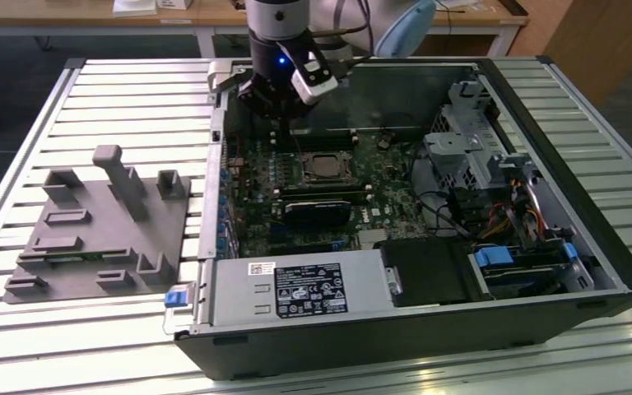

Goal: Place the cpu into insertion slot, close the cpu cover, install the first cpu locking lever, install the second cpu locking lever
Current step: 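Install the first cpu locking lever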

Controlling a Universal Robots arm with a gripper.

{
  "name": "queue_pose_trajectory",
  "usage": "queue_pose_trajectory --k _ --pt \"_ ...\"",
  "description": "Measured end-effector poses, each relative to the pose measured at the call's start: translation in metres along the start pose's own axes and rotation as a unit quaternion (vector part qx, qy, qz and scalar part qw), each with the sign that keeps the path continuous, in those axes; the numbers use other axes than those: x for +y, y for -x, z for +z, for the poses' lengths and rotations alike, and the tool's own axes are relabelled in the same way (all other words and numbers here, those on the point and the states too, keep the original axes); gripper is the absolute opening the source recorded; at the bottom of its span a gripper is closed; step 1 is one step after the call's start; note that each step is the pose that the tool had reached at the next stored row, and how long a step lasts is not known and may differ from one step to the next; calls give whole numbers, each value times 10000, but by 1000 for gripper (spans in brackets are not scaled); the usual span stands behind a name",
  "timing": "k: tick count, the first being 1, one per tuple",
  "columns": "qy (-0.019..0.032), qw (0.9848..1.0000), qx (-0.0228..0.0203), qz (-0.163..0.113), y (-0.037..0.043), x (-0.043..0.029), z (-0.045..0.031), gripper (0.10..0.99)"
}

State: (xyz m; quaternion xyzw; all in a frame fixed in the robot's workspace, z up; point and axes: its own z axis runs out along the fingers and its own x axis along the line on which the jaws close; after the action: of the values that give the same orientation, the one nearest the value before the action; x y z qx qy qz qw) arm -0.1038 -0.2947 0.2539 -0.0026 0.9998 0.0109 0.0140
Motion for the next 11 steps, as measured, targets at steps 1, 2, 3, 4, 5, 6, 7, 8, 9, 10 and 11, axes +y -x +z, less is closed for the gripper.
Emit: queue_pose_trajectory --k 1,2,3,4,5,6,7,8,9,10,11 --pt "0 10000 0 2 0 11 2 106" --pt "0 10000 0 3 0 22 3 106" --pt "0 10000 0 4 0 32 4 106" --pt "0 10000 0 4 0 40 5 106" --pt "0 10000 0 4 0 47 6 106" --pt "0 10000 0 4 0 52 8 106" --pt "0 10000 0 4 2 55 8 106" --pt "0 10000 0 4 6 56 9 106" --pt "0 10000 0 4 12 58 10 106" --pt "0 10000 0 4 20 59 11 106" --pt "0 10000 0 4 31 60 11 106"
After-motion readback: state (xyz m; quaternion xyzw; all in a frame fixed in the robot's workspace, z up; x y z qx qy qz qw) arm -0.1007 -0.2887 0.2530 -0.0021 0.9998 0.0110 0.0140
